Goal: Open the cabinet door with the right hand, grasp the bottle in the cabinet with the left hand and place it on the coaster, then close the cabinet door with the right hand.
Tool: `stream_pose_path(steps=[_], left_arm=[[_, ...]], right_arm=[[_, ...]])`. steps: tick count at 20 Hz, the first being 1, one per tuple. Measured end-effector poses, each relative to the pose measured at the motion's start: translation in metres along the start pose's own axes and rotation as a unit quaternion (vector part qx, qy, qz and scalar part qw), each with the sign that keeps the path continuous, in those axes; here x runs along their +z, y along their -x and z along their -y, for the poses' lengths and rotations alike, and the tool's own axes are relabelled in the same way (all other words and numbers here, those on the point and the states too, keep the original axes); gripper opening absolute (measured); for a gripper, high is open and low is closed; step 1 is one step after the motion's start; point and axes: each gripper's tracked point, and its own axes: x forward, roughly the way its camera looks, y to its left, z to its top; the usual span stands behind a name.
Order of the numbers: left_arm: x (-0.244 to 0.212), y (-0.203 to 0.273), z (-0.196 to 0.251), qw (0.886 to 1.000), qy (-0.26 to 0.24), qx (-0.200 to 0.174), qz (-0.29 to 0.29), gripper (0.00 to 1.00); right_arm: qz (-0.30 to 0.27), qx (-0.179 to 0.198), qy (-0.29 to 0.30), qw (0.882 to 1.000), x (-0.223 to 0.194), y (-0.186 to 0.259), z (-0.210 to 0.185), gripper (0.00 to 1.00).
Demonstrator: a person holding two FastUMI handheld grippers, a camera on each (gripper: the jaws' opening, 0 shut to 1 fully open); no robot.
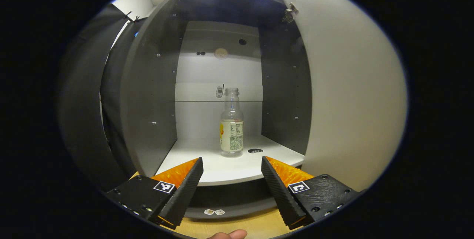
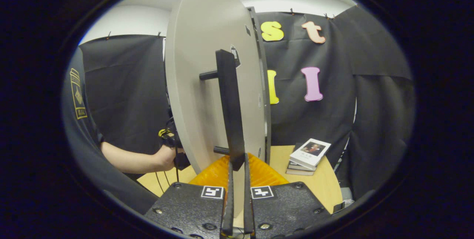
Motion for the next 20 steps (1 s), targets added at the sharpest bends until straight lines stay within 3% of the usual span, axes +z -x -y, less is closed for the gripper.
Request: stream_pose_path(steps=[1, 4, 6, 7, 8, 9, 11, 12, 14, 20], left_arm=[[0.0, -0.012, 0.0, 1.0, -0.003, 0.004, -0.002, 0.95], [0.009, -0.047, 0.007, 1.0, -0.012, 0.002, 0.006, 0.95], [0.021, -0.069, 0.006, 1.0, -0.022, 0.012, 0.014, 0.95], [0.027, -0.08, 0.006, 0.999, -0.023, 0.02, 0.019, 0.95], [0.033, -0.089, 0.006, 0.999, -0.021, 0.026, 0.025, 0.95], [0.035, -0.1, 0.006, 0.999, -0.017, 0.029, 0.027, 0.95], [0.04, -0.115, 0.002, 0.998, -0.021, 0.046, 0.025, 0.95], [0.044, -0.124, -0.002, 0.998, -0.026, 0.057, 0.029, 0.95], [0.049, -0.14, -0.007, 0.996, -0.041, 0.069, 0.033, 0.96], [0.058, -0.161, -0.008, 0.995, -0.044, 0.089, 0.033, 0.95]], right_arm=[[0.001, -0.011, 0.004, 1.0, 0.0, 0.0, 0.005, 0.24], [0.004, -0.047, 0.015, 0.999, 0.005, 0.012, 0.034, 0.34], [0.012, -0.083, 0.007, 0.996, 0.005, 0.018, 0.058, 0.56], [0.017, -0.101, 0.003, 0.995, 0.005, 0.023, 0.067, 0.79], [0.023, -0.111, -0.003, 0.994, 0.006, 0.026, 0.072, 0.9], [0.027, -0.127, -0.008, 0.992, 0.006, 0.03, 0.08, 0.94], [0.042, -0.149, -0.017, 0.988, 0.01, 0.04, 0.098, 0.98], [0.05, -0.143, -0.031, 0.988, 0.01, 0.041, 0.096, 0.94], [0.055, -0.127, -0.046, 0.989, 0.009, 0.036, 0.088, 0.95], [0.04, -0.128, -0.019, 0.991, 0.005, 0.029, 0.094, 0.98]])
